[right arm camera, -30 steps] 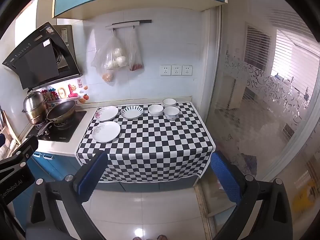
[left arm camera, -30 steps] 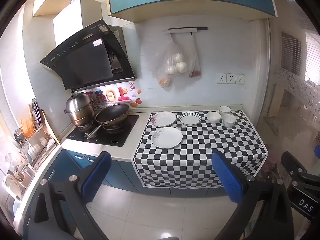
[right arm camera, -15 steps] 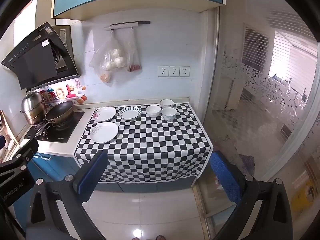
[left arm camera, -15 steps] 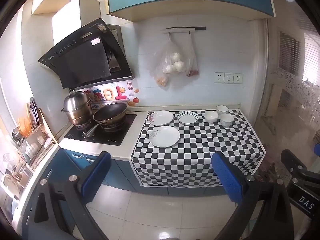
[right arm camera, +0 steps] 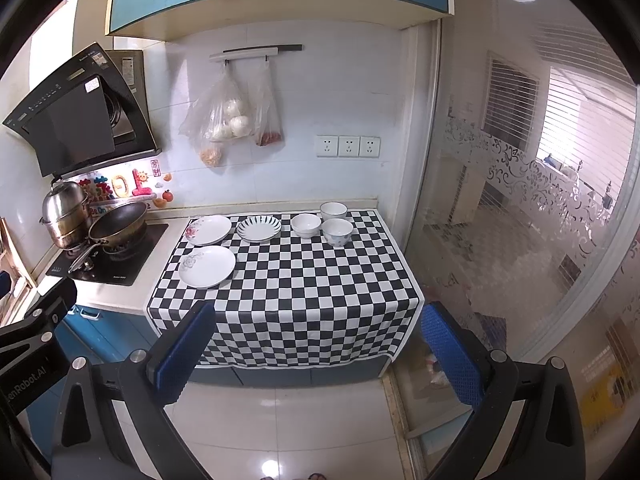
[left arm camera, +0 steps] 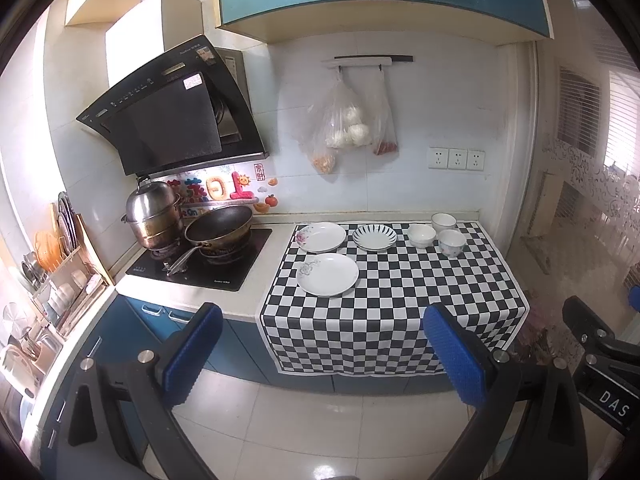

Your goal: Organize plates and bowls

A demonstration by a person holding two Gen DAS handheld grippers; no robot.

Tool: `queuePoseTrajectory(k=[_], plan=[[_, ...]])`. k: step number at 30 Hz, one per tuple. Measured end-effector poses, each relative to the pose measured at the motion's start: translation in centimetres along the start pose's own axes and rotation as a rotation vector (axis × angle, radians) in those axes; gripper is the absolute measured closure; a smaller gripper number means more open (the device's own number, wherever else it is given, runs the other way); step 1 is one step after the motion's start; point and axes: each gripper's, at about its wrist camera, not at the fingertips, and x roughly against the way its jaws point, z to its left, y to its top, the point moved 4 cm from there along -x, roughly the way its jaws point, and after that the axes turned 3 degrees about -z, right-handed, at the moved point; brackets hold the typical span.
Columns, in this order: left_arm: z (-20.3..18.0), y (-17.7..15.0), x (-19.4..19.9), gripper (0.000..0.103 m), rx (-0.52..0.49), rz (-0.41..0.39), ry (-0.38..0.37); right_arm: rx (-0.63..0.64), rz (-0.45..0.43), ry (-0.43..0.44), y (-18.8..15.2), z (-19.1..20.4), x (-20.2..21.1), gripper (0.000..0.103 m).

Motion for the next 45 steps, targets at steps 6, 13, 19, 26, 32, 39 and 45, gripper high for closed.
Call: queuePoseTrajectory(k=[6,13,19,26,32,39,45], plan=[[-0.2,-0.1,0.0,0.0,0.001,-0.001,-0.001,0.0,-0.006,-0.005,0.1,-0.1,0.0,0.0],[-0.2,0.0,0.0,0.0,0.003,0.0,-0.003,0.0,-0.012,-0.002,0.1,-0.1,0.1,0.0],[-0.3,0.2,0.1,0.0,0.004,0.003,-0.006,0.002,-0.013,-0.003,0.1,0.0,0.2,0.0],[-0.1,0.2,0.3,0.0,0.005,0.001,-0.007,0.004,-0.015,-0.001,0.2,0.2,0.5,0.0],[0.1,0.1,0.3,0.0,0.008,0.003,-0.006,0.005,-0.014,0.001,0.4,0.3,0.5,0.0],[0.3,0.0,0.3,0.0,0.01,-0.001,-0.005,0.007,-0.018,0.004,0.5,0.4,0.5,0.0],[0.7,0.0,0.2,0.0,0.013,-0.003,-0.007,0.007,-0.023,0.002,0.6,0.5,0.5,0.0]])
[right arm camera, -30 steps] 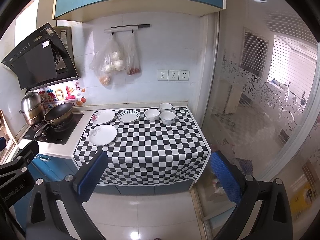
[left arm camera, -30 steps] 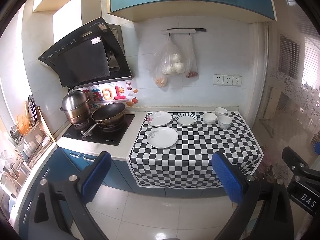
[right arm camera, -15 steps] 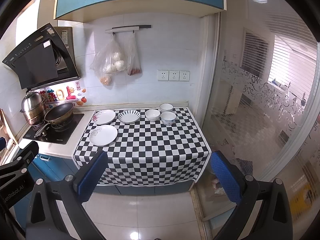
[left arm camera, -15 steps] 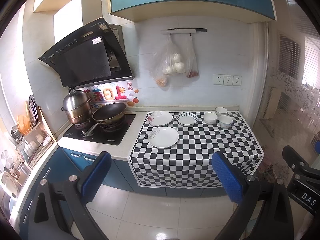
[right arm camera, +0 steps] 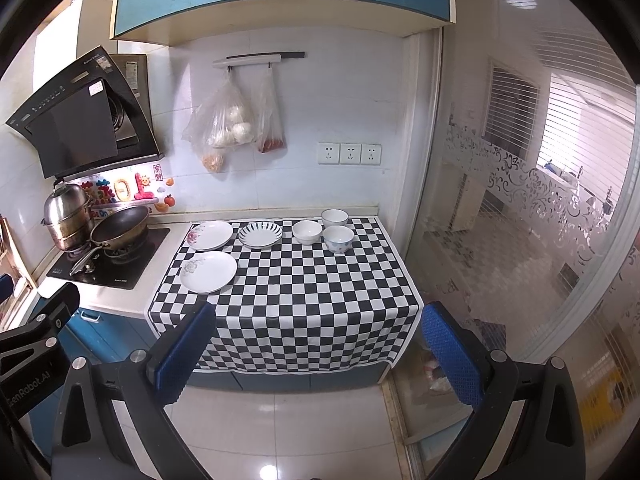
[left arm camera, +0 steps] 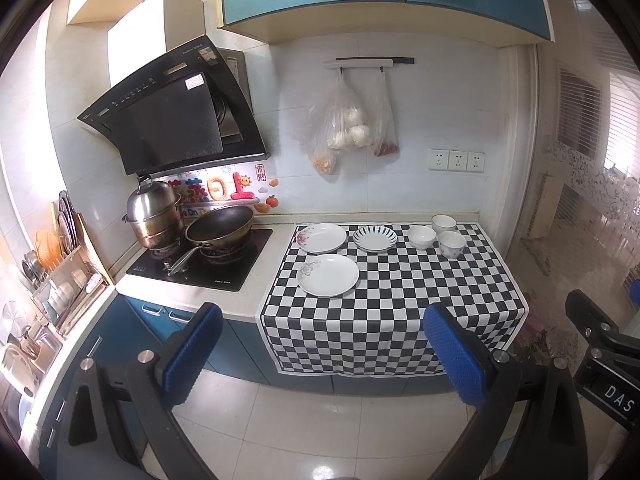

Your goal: Organize plates and bowls

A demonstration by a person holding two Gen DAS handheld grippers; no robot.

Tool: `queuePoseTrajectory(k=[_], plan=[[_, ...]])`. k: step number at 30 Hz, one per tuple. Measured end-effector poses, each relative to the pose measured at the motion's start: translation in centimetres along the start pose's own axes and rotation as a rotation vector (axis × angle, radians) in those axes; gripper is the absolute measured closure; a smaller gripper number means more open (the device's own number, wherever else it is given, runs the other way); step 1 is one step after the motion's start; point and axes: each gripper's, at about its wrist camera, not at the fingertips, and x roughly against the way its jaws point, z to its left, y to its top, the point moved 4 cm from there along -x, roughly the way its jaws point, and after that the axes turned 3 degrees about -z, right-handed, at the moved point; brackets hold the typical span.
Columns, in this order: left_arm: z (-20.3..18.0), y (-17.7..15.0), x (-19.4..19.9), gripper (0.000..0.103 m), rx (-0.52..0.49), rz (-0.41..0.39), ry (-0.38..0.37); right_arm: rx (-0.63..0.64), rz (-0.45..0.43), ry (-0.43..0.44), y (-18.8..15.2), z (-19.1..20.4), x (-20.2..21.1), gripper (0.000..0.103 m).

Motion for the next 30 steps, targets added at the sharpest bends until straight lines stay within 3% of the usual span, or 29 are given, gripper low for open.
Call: queuePoseTrajectory(k=[23,30], plan=[[0.2,0.1,0.1,0.0,0.0,-0.022,-0.004,0.002,-0.033,0.0,0.3,0.5,0.5,0.0],[1.2,1.3,-1.5,0.0,-0.006,-0.063,0.008,-0.039,-0.045,-0.003,0.9,1.2,-1.2,0.0]])
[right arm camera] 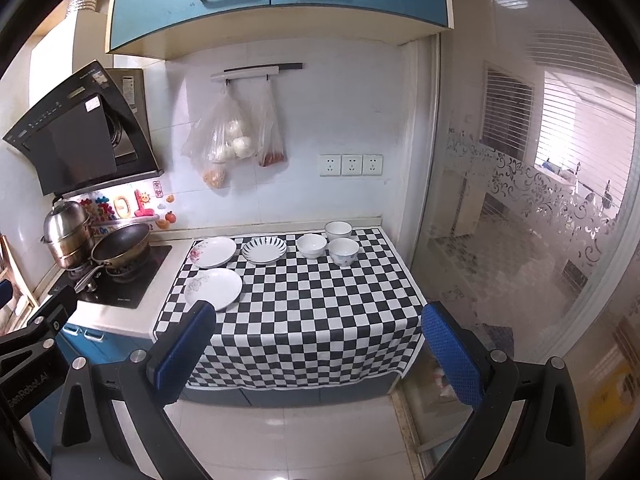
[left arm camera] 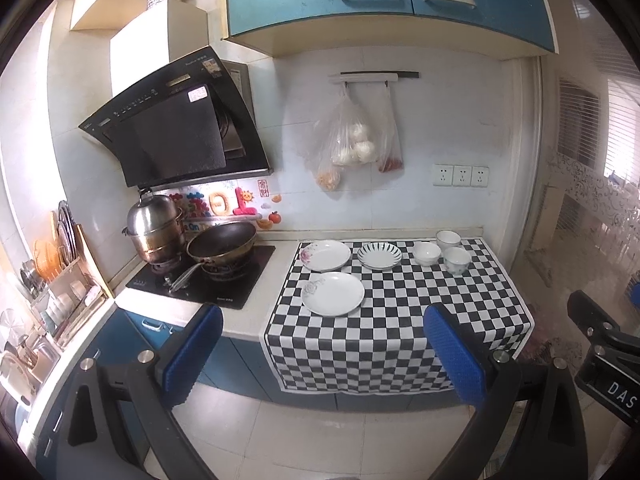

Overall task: Organize plates and bowls
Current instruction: 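Move both tools down to the rim of the grey-flower plate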

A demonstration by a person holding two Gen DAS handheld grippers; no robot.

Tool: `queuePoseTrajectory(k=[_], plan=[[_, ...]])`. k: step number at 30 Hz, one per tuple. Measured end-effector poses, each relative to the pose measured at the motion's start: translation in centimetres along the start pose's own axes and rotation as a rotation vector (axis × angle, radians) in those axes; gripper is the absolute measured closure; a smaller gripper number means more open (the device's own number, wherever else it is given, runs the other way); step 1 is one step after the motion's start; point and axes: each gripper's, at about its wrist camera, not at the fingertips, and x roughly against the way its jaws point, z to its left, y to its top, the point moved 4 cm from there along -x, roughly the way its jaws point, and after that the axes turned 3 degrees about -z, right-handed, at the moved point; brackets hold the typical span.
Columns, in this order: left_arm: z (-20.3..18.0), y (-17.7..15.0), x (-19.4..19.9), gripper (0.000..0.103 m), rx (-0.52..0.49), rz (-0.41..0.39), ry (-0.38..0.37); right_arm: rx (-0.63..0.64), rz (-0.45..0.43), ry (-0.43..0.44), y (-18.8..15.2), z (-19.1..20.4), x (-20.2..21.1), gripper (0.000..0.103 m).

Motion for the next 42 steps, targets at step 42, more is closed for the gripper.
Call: queuePoseTrajectory(k=[42], plan=[[2.9,5.6,-32.7,0.0,0.075,0.138,0.11,0.144,0.166,0.141,8.8,14.0,-39.7,0.0]])
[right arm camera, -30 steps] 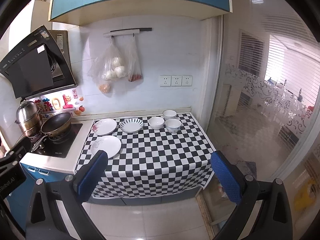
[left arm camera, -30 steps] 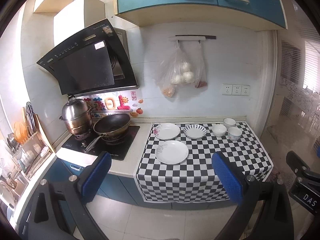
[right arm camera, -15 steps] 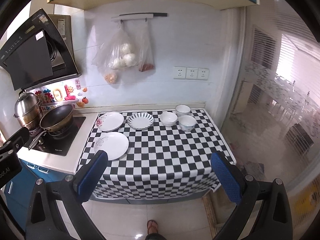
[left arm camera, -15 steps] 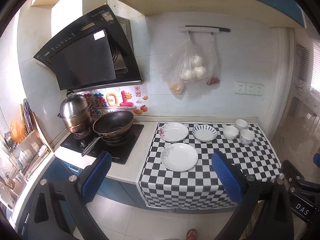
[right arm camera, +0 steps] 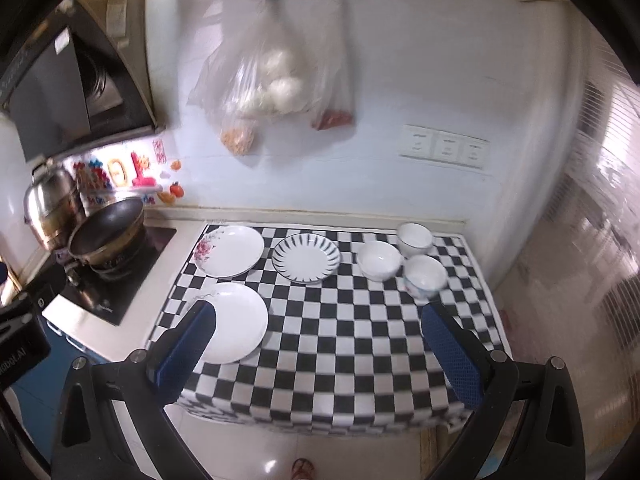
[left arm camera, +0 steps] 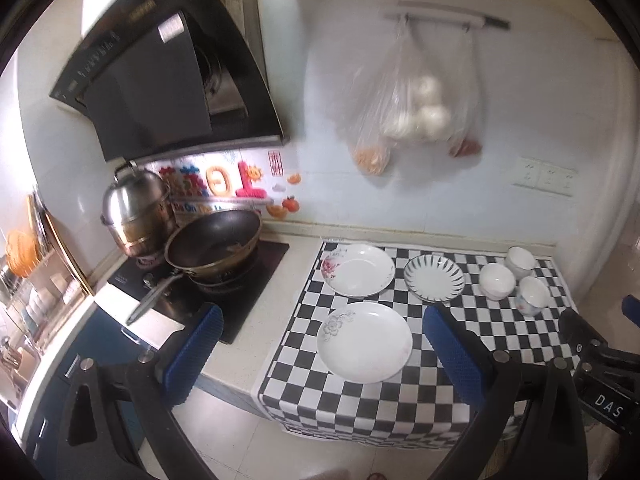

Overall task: Organize plates and bowls
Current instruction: 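Move both tools down to the rim of the grey-flower plate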

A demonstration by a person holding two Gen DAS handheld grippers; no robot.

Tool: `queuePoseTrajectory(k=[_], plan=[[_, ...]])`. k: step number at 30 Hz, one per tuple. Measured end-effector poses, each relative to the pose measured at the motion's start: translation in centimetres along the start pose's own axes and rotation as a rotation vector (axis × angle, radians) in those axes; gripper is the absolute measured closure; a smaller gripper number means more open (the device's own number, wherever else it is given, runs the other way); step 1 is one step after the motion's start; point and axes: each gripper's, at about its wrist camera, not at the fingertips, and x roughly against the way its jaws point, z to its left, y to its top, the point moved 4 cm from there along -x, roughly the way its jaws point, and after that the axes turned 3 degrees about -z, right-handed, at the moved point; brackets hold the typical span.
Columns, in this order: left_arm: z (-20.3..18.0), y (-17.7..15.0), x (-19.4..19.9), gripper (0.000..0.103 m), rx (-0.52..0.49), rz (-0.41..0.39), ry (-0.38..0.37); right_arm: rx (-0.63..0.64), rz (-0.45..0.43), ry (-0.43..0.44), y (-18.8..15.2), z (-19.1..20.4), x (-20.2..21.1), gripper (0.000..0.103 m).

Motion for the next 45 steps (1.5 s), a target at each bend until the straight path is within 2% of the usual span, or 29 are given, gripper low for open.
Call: queuePoseTrajectory(k=[2,5,8,14,20,27,29,30,31,33,36,38,39,43,45], plan=[[-0.1,0.0,-2.9,0.0,0.002,0.026,0.022,0.037,0.04,0.02,0.3,0.6,-4.3,0.0],[-0.2,-0.9,-9.2,0.0,0.002,0.143,0.03,0.069,0.107,0.048,-0.2,1.8,-9.8,0.0],[-0.5,-2.3,-14.7,0.0,-0.016,0.243,0.024,0.098,0.184,0.072,-1.3,3.3,-16.4,0.0],[-0.8,-5.0,-23.1,0.0,-0.069,0.375,-0.014,0.117,0.332,0.098,-4.7,6.1,-25.9,0.0],[-1.1,-7.4,-30.1,0.004,-0.115,0.49,-0.06,0.111,0.435,0.093,-7.2,8.7,-32.4,0.0],[-0.2,-9.6,-36.5,0.008,-0.133,0.616,-0.133,0.046,0.564,0.099,-10.2,10.1,-37.5,0.0],[0.2,-10.4,-38.0,0.017,-0.136,0.651,-0.15,0.016,0.61,0.111,-11.3,10.4,-38.7,0.0],[0.5,-11.0,-38.8,0.033,-0.136,0.676,-0.164,0.003,0.626,0.118,-11.6,10.6,-39.2,0.0],[0.7,-11.5,-39.5,0.042,-0.136,0.701,-0.175,-0.015,0.642,0.133,-12.0,10.7,-39.6,0.0],[1.0,-12.6,-40.9,0.047,-0.133,0.748,-0.195,-0.057,0.679,0.15,-12.8,10.8,-40.8,0.002],[1.3,-13.8,-42.2,0.05,-0.091,0.799,-0.252,-0.13,0.735,0.176,-13.8,10.7,-42.3,0.01],[1.3,-14.3,-42.8,0.05,-0.066,0.823,-0.291,-0.188,0.777,0.198,-14.5,10.5,-43.1,0.019],[1.3,-14.5,-43.1,0.052,-0.055,0.838,-0.305,-0.216,0.795,0.208,-14.9,10.3,-43.4,0.026],[1.0,-15.5,-43.9,0.064,-0.033,0.883,-0.344,-0.249,0.816,0.232,-15.4,10.1,-43.7,0.039],[0.8,-15.6,-44.0,0.067,-0.015,0.882,-0.366,-0.248,0.827,0.256,-15.4,10.3,-43.7,0.055]])
